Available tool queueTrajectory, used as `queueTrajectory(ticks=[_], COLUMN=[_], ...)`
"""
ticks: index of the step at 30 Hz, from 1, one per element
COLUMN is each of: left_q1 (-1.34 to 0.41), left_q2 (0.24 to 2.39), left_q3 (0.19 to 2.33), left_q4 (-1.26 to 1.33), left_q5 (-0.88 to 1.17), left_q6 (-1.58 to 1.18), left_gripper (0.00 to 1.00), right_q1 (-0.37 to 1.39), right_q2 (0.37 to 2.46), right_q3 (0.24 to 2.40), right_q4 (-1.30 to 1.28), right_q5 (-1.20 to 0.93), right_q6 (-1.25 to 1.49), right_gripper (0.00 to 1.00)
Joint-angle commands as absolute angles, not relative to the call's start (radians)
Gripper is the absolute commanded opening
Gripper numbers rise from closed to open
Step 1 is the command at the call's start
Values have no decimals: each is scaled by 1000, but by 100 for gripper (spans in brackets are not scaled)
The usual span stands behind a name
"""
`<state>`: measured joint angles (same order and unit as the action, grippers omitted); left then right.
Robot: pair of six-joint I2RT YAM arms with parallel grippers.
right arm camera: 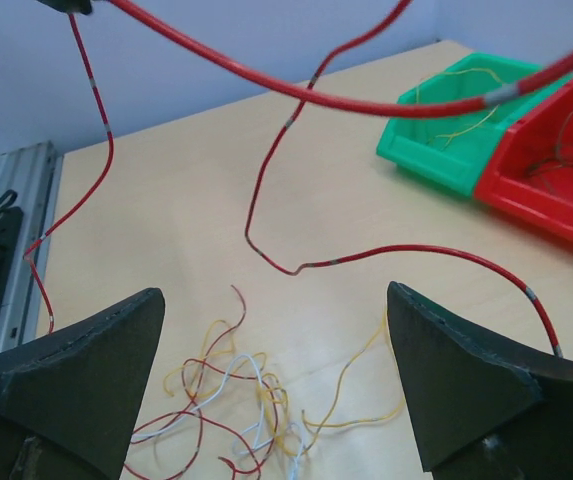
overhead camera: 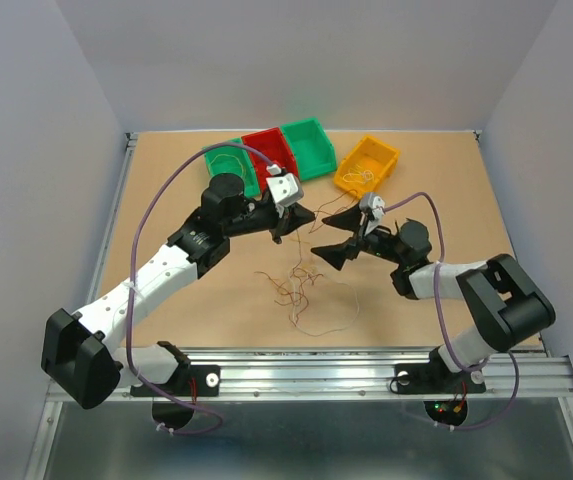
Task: Untangle the cables
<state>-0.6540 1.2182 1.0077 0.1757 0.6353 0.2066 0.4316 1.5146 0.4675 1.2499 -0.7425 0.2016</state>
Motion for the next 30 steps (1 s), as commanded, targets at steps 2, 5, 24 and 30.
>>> queueTrajectory(ticks=[2,5,24,30], left_q1=[-655,-655,-652,-626], left_q2=[1192,1190,1209,1219], left_q3=[1026,1026,1035,1034], left_q4=[195,193,196,215], left_q5=[673,678,681,703], left_q6=[195,195,163,132], left_gripper=[0,0,0,0], right_q1=[425,425,425,428], right_q2=[1587,1624,1601,1565], right_q3=[552,571,667,643], right_q4=[1752,1818,1818,1818], right_q5=[-839,-835,-761,-790], right_q6=[316,357,455,477], right_gripper=[96,95,39,1])
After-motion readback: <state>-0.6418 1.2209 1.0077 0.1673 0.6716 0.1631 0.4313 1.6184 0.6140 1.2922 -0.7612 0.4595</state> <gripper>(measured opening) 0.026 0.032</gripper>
